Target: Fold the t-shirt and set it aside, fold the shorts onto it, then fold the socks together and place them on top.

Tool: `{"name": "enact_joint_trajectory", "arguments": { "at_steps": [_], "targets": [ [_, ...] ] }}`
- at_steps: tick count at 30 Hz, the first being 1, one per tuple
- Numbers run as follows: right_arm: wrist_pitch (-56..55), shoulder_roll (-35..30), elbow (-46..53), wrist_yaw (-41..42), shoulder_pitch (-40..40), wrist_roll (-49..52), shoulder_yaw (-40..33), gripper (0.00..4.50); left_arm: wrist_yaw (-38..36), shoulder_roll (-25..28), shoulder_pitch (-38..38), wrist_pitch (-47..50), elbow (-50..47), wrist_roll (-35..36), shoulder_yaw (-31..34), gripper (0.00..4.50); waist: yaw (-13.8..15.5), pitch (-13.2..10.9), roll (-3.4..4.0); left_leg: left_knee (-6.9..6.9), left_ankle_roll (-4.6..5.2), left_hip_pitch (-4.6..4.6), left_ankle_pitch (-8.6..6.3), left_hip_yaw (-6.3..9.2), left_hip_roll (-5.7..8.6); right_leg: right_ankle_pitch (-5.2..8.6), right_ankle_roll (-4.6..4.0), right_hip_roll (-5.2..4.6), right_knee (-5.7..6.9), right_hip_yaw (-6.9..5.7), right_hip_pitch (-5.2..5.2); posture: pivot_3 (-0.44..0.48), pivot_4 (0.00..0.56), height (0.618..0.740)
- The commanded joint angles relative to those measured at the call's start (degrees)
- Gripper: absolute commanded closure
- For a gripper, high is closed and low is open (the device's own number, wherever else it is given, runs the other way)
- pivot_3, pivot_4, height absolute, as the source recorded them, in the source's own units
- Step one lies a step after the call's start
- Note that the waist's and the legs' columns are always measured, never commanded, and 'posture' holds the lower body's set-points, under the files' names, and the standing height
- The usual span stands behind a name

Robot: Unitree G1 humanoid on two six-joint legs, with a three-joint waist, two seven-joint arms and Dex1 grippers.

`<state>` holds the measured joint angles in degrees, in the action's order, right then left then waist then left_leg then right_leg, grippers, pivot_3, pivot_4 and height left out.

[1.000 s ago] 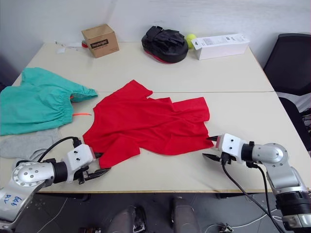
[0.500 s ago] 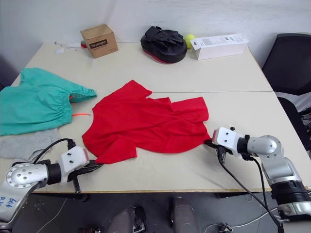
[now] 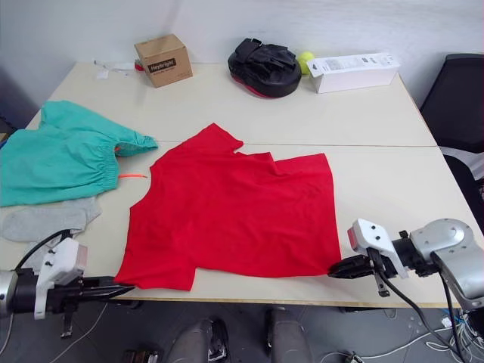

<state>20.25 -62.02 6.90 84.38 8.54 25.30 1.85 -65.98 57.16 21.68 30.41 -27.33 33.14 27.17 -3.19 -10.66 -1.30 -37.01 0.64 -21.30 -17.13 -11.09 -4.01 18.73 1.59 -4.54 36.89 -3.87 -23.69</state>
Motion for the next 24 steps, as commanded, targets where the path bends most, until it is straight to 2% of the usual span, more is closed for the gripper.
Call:
{"name": "enact_joint_trajectory", "arguments": {
  "at_steps": [1, 3, 6, 7, 8, 10, 12, 16, 18, 20, 24],
  "targets": [
    [-2.8, 2.8, -7.0, -3.9, 9.3, -1.2, -3.1, 4.49, 4.7, 0.5, -11.5, 0.7, 5.2, -1.1, -3.2, 4.50, 0.0, 0.0, 0.02, -0.03, 0.00, 0.01, 0.04, -0.01, 0.02, -0.03, -0.02, 0.00, -0.01, 0.02, 0.01, 0.000, 0.150, 0.740],
    [-7.7, 4.4, -15.0, -6.8, 17.4, -4.6, -3.4, 4.49, 8.9, -0.4, -22.3, -0.3, 11.2, -4.2, -6.8, 4.50, 0.0, -0.2, 0.05, -0.07, 0.01, 0.02, 0.15, -0.02, 0.08, -0.11, -0.03, 0.00, 0.00, 0.04, 0.03, 0.000, 0.150, 0.740],
    [-17.6, 8.0, -31.1, -17.2, 34.8, -11.7, -3.6, 4.49, 16.5, -3.9, -43.5, -4.0, 23.8, -9.7, -11.9, 4.50, -0.1, -0.3, 0.10, -0.07, 0.01, -0.04, 0.45, -0.11, 0.18, -0.32, 0.01, 0.01, 0.02, 0.10, -0.04, 0.000, 0.150, 0.740],
    [-19.9, 9.0, -35.1, -19.6, 38.6, -13.3, -3.4, 4.49, 18.0, -4.7, -47.9, -5.0, 27.0, -11.4, -13.0, 4.50, -0.1, -0.3, 0.09, -0.05, -0.18, -0.15, 0.66, -0.16, 0.19, -0.48, 0.25, 0.01, 0.04, 0.10, -0.15, 0.000, 0.150, 0.740],
    [-24.7, 9.9, -41.2, -24.9, 45.1, -16.3, -3.2, 4.49, 20.6, -6.1, -55.4, -8.5, 33.0, -14.1, -14.3, 4.50, -0.1, -0.3, 0.09, -0.06, -0.22, -0.20, 0.68, -0.20, 0.19, -0.95, 1.01, 0.03, 0.10, 0.11, -0.21, 0.000, 0.150, 0.740],
    [-33.6, 11.0, -52.3, -34.6, 56.3, -21.8, -2.4, 4.49, 25.6, -8.7, -69.1, -14.6, 45.1, -18.4, -16.1, 4.50, 0.0, -0.3, 0.06, -0.06, -0.07, -0.38, 0.78, -0.34, 0.20, -0.96, 1.05, 0.08, 0.24, 0.17, -0.50, 0.000, 0.150, 0.740],
    [-40.5, 11.6, -61.0, -42.8, 65.0, -25.9, -1.7, 4.49, 27.8, -10.7, -80.4, -21.7, 55.9, -20.9, -16.8, 4.50, 0.0, -0.3, 0.00, -0.21, -0.01, -1.21, 1.05, -0.56, 0.21, -0.94, 1.09, 0.12, 0.56, 0.30, -1.48, 0.000, 0.150, 0.740],
    [-49.9, 11.2, -71.0, -56.2, 77.3, -32.1, -0.8, 4.49, 33.6, -11.9, -100.5, -37.5, 73.1, -24.3, -16.3, 4.50, 0.0, -0.4, -0.19, -0.22, -0.08, -2.04, 1.06, -0.91, 0.22, -0.79, 1.24, 0.16, 0.76, 0.11, -2.43, 0.000, 0.150, 0.740],
    [-54.2, 10.5, -73.1, -60.5, 80.1, -34.1, -0.7, 4.49, 34.0, -11.3, -106.6, -45.3, 77.9, -24.8, -15.7, 4.50, -0.5, -0.4, -0.22, -0.10, -0.06, -2.49, 1.05, -1.16, 0.25, -0.78, 1.27, 0.16, 0.72, -0.03, -3.02, 0.000, 0.150, 0.740],
    [-56.8, 9.8, -74.3, -62.7, 81.0, -35.1, -1.2, 4.49, 32.9, -10.5, -110.0, -50.8, 80.3, -24.3, -15.0, 4.50, -0.9, -0.4, -0.22, -0.11, 0.04, -2.49, 0.92, -1.32, 0.25, -0.77, 1.28, 0.08, 0.73, -0.38, -3.12, 0.000, 0.150, 0.740],
    [-59.0, 8.8, -75.3, -61.9, 77.6, -34.1, -2.7, 4.49, 27.4, -8.8, -109.9, -55.3, 80.4, -21.6, -13.1, 4.50, -1.6, -0.4, -0.22, -0.10, 0.16, -2.38, 0.76, -1.52, 0.25, -0.74, 1.29, 0.05, 0.72, -0.58, -3.11, 0.000, 0.150, 0.740]
  ]
}}
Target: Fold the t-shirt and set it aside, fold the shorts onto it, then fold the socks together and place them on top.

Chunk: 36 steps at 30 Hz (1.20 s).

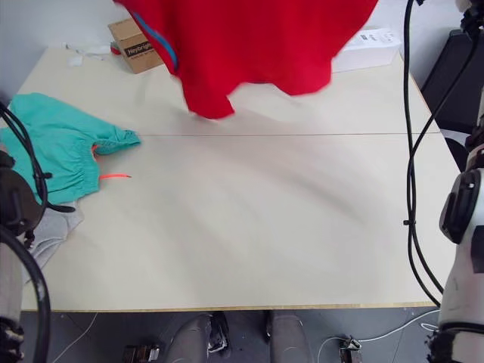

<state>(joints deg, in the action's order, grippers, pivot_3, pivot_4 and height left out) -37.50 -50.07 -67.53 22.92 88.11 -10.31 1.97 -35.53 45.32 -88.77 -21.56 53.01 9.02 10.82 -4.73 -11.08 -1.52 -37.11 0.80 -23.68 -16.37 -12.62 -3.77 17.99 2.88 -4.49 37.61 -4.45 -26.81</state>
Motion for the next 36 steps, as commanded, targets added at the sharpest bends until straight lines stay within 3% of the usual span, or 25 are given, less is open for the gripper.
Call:
{"name": "enact_joint_trajectory", "arguments": {
  "at_steps": [1, 3, 7, 12, 18, 23, 27, 36],
  "targets": [
    [-1.5, -3.2, -0.8, -0.1, -3.0, 1.7, -3.1, 4.49, -4.2, 3.2, 1.5, -4.0, -0.5, 3.0, 3.6, 4.50, -0.1, 0.0, -0.01, -0.02, 0.01, 0.04, 0.00, -0.08, 0.01, 0.01, 0.01, 0.03, 0.01, 0.00, 0.02, 0.000, 0.150, 0.740],
    [-1.1, -2.6, -0.4, 3.8, -8.0, 4.1, -4.3, 4.49, -8.2, 3.4, 9.7, -0.4, -5.4, 5.1, 4.0, 4.50, -0.1, 0.0, -0.02, -0.10, 0.04, 0.33, -0.02, -0.17, 0.03, 0.00, 0.04, 0.06, 0.13, 0.05, 0.27, 0.000, 0.150, 0.740],
    [-0.8, 0.9, 4.7, 18.1, -22.3, 12.2, -6.7, 4.49, -13.4, 3.3, 38.1, 7.4, -28.3, 9.8, 5.7, 4.50, -0.7, -0.1, -0.03, -0.20, 0.14, 1.64, -0.03, -0.21, 0.00, -0.04, 0.13, 0.05, 0.20, 0.33, 1.48, 0.000, 0.150, 0.740],
    [-2.6, 1.4, 15.1, 28.5, -42.5, 13.8, -4.6, 4.49, -14.6, 3.7, 71.0, 17.4, -57.1, 13.7, 9.2, 4.50, -0.9, -0.2, -0.13, -0.77, 0.13, 1.35, 0.09, -0.02, -0.31, -0.21, 0.10, -0.02, 0.58, 0.93, 1.35, 0.000, 0.150, 0.740],
    [-2.1, -1.5, 23.4, 34.0, -57.7, 15.8, -6.0, 4.49, -23.0, 8.1, 96.9, 27.5, -73.1, 16.8, 13.4, 4.50, -0.3, -0.2, 0.09, -0.83, 0.01, 1.61, 0.03, -0.01, -0.28, -0.15, 0.00, -0.03, 0.70, 1.08, 1.45, 0.000, 0.150, 0.740],
    [-0.8, -4.0, 28.7, 38.8, -64.4, 18.6, -6.8, 4.49, -28.3, 11.8, 106.7, 35.8, -79.3, 18.9, 12.7, 4.50, -0.2, -0.1, 0.09, -0.84, -0.05, 1.61, 0.00, 0.07, -0.32, -0.14, -0.14, -0.01, 0.65, 1.02, 1.44, 0.000, 0.150, 0.740],
    [4.6, -6.8, 36.5, 49.3, -72.2, 26.2, -7.1, 4.49, -29.6, 13.5, 112.4, 45.0, -84.3, 22.6, 12.6, 4.50, -0.1, -0.1, 0.10, -0.83, -0.09, 1.61, -0.07, 0.12, -0.30, -0.12, -0.19, -0.03, 0.61, 1.00, 1.47, 0.000, 0.150, 0.740],
    [22.2, -15.2, 51.3, 57.2, -88.4, 30.4, -9.7, 4.49, -27.4, 13.7, 113.3, 47.2, -83.8, 17.3, 12.4, 4.50, 0.1, -0.1, 0.11, -0.84, -0.19, 1.62, -0.22, 0.54, -0.32, -0.09, -0.32, -0.03, 0.30, 0.65, 1.77, 0.000, 0.150, 0.740]
  ]
}}
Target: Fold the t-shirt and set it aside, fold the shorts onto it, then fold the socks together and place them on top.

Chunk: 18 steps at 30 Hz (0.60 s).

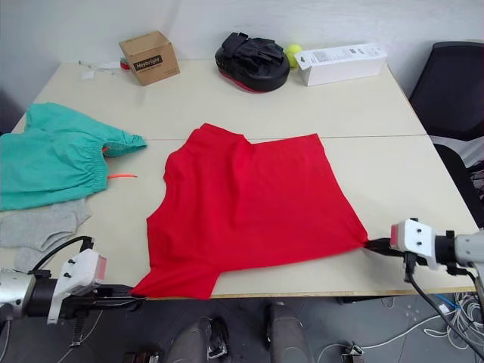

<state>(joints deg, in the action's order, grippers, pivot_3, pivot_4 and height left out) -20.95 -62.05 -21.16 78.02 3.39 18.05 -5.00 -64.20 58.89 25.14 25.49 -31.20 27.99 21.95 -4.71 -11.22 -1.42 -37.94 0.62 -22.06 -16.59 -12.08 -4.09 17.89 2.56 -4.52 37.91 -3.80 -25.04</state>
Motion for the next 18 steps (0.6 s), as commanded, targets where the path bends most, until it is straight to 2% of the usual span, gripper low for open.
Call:
{"name": "enact_joint_trajectory", "arguments": {
  "at_steps": [1, 4, 11, 18],
  "targets": [
    [7.1, -4.1, 6.4, 2.8, -5.4, 2.4, -3.3, 4.49, 0.9, 0.2, -0.7, 0.6, 0.8, -1.5, 1.4, 4.50, 0.1, 0.0, 0.00, 0.00, -0.08, 0.00, -0.08, 0.05, 0.00, 0.01, -0.02, -0.01, -0.01, -0.03, 0.03, 0.000, 0.150, 0.740],
    [12.1, -4.9, 10.3, 3.0, -8.8, 3.6, -4.9, 4.49, 0.2, 1.2, -0.3, 1.4, 1.2, -2.5, 1.3, 4.50, 0.0, 0.0, 0.00, -0.01, 0.00, 0.01, -0.16, 0.25, -0.02, 0.02, -0.04, -0.01, -0.10, -0.25, 0.21, 0.000, 0.150, 0.740],
    [16.5, -3.4, 15.2, 2.4, -9.8, 4.8, -7.2, 4.49, -3.5, 2.4, -2.6, 3.4, 4.0, 0.0, 4.1, 4.50, 0.2, 0.0, -0.02, -0.01, -0.13, 0.09, -0.27, 0.45, -0.05, 0.11, -0.21, -0.04, -0.14, -0.56, 0.40, 0.000, 0.150, 0.740],
    [26.3, -3.9, 13.6, 2.4, -4.4, 6.3, -6.3, 4.49, -2.5, 3.5, -9.7, 15.8, 6.7, 7.1, 4.5, 4.50, 0.4, 0.0, -0.01, -0.02, -0.08, 0.09, -0.24, 0.51, -0.05, 0.12, -0.23, -0.07, -0.14, -0.62, 0.47, 0.000, 0.150, 0.740]
  ]
}}
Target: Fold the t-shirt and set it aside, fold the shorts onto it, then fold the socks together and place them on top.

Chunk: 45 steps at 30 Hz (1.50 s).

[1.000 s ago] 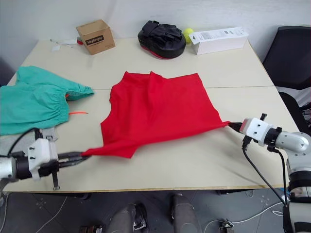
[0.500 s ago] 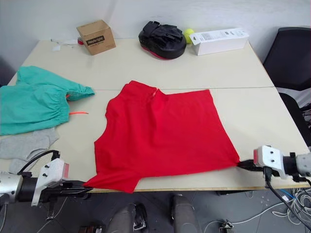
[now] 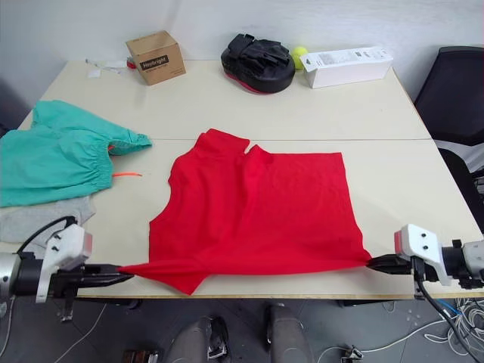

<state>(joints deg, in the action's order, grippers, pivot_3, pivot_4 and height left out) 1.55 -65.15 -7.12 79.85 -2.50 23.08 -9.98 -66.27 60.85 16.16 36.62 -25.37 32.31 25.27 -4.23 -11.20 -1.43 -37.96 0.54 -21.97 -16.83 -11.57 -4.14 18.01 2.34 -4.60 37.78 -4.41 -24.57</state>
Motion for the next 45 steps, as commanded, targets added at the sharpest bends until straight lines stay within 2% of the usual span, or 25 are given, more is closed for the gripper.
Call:
{"name": "enact_joint_trajectory", "arguments": {
  "at_steps": [1, 4, 10, 14, 19, 24, 33, 37, 39, 42, 45],
  "targets": [
    [4.7, -0.8, -0.7, 0.6, 2.4, 0.9, -0.7, 4.49, -0.5, 2.3, -1.1, 6.5, 1.3, 3.2, 0.5, 4.50, -0.1, 0.0, 0.00, 0.00, 0.11, 0.00, 0.07, 0.01, -0.01, 0.00, 0.00, 0.02, 0.01, -0.01, 0.00, 0.000, 0.150, 0.740],
    [7.0, -0.7, -1.2, 1.1, 4.4, -0.3, 0.7, 4.49, -0.4, 3.4, -3.0, 9.4, 2.4, 4.0, -1.5, 4.50, -0.1, 0.0, 0.01, 0.01, 0.11, 0.00, 0.07, 0.01, -0.03, 0.02, -0.03, 0.04, 0.03, -0.03, -0.04, 0.000, 0.150, 0.740],
    [17.9, 0.7, -0.3, -2.4, 9.6, -0.5, 3.1, 4.49, 3.9, 1.3, -10.9, 19.9, 4.2, 9.4, -6.0, 4.50, 0.0, 0.0, 0.01, 0.00, 0.09, 0.00, 0.08, 0.02, -0.02, 0.02, -0.03, 0.02, 0.08, -0.02, -0.03, 0.000, 0.150, 0.740],
    [25.3, 1.1, 1.8, -2.7, 11.0, 2.2, 2.2, 4.49, 6.4, 0.0, -14.0, 26.1, 4.7, 12.8, -6.0, 4.50, 0.0, 0.0, 0.01, 0.00, 0.08, -0.01, 0.09, 0.02, -0.02, 0.02, -0.03, 0.02, 0.12, -0.01, -0.05, 0.000, 0.150, 0.740],
    [28.9, 2.1, 2.0, -4.8, 13.2, 3.0, 1.6, 4.49, 9.9, -2.2, -17.4, 30.9, 7.0, 15.7, -4.6, 4.50, 0.1, 0.0, 0.01, -0.01, 0.07, 0.00, 0.10, 0.03, -0.02, 0.02, -0.03, 0.03, 0.12, -0.02, -0.04, 0.000, 0.150, 0.740],
    [30.8, 4.2, 1.7, -6.6, 15.4, 2.4, 2.6, 4.49, 15.3, -6.0, -21.9, 33.8, 9.6, 16.7, -4.2, 4.50, 0.4, 0.0, 0.01, -0.04, 0.06, -0.01, 0.11, 0.03, -0.01, 0.01, -0.01, 0.04, 0.15, -0.02, -0.04, 0.000, 0.150, 0.740],
    [29.0, 9.1, 1.7, -11.3, 17.1, 1.6, 1.2, 4.49, 19.5, -9.5, -22.2, 30.9, 9.6, 15.3, -4.5, 4.50, 1.2, 0.0, -0.01, -0.09, 0.05, -0.02, 0.11, 0.01, -0.01, 0.00, 0.01, 0.05, 0.15, -0.01, -0.04, 0.000, 0.150, 0.740],
    [27.3, 10.3, 2.5, -12.0, 17.2, 3.7, -2.3, 3.58, 21.0, -12.5, -21.7, 23.3, 9.3, 13.0, -2.7, 3.60, 1.2, 0.0, 0.00, -0.08, 0.04, -0.02, 0.10, 0.00, 0.00, -0.01, 0.02, 0.05, 0.17, 0.00, -0.04, 0.000, 0.150, 0.740],
    [25.5, 10.4, 2.9, -11.8, 16.6, 4.2, -4.1, 2.88, 19.3, -12.2, -20.2, 17.7, 8.5, 10.5, -2.9, 2.96, 1.2, 0.0, 0.00, -0.08, 0.04, -0.04, 0.11, 0.01, -0.01, -0.01, 0.02, 0.06, 0.16, -0.01, -0.05, 0.000, 0.150, 0.740],
    [22.2, 10.1, 4.1, -10.6, 15.3, 5.2, -7.4, 1.81, 14.4, -11.5, -16.5, 4.2, 7.3, 4.4, -3.9, 2.00, 1.1, 0.0, 0.00, -0.07, 0.03, -0.04, 0.10, -0.01, -0.01, -0.01, 0.02, 0.06, 0.13, -0.01, -0.06, 0.000, 0.150, 0.740],
    [18.7, 9.8, 4.5, -9.8, 15.0, 5.8, -10.5, 0.74, 11.3, -12.2, -16.0, -8.0, 7.9, -0.2, -3.8, 1.00, 1.2, 0.0, 0.00, -0.06, -0.06, -0.05, 0.03, -0.01, -0.01, -0.01, 0.02, 0.06, 0.09, -0.03, -0.06, 0.000, 0.150, 0.740]
  ]
}}
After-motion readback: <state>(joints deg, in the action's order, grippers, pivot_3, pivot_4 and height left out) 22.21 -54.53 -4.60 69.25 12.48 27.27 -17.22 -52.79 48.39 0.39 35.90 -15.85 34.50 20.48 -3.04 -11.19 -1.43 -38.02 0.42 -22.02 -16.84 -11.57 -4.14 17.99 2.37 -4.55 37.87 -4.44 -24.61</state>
